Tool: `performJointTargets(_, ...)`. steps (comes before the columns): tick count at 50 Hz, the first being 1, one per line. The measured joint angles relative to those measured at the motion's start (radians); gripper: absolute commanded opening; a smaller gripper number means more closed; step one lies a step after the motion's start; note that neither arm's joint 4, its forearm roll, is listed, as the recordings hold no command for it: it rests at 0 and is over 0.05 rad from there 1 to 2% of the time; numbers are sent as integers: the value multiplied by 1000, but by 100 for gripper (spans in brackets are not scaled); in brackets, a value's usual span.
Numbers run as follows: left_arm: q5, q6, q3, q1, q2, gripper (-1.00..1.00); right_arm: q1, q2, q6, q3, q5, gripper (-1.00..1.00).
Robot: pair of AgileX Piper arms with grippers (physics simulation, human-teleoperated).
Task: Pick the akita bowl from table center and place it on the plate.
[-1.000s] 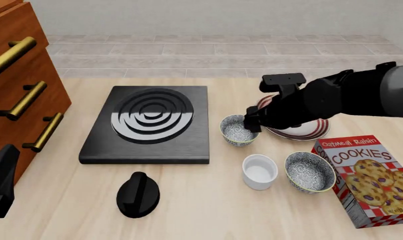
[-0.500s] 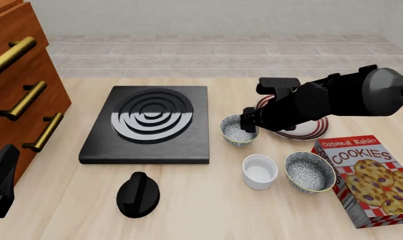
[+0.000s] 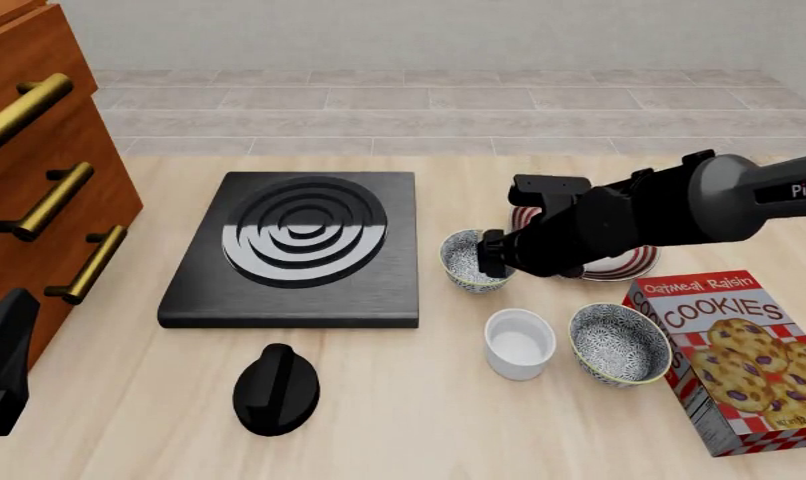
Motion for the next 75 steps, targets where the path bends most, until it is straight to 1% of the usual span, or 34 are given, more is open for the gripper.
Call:
performJointTargets(23,0,0,0,0,0,100,-16,43,6,7,-33,100)
performJointTargets(24,0,0,0,0,0,100,-16,42,7,7,-33,-100)
performJointTargets(37,0,0,0,0,0,100,-8,8,5,14,-30,-100)
performJointTargets(49,0,0,0,0,0,100,-3,-44,17,14,5,-100)
performJointTargets(56,0,0,0,0,0,100,2,-74,32,4,23,-100)
performJointTargets(67,0,0,0,0,0,100,27,-127,76,10,25,-100)
performJointTargets(75,0,0,0,0,0,100,19,-163,89,3,35,-100)
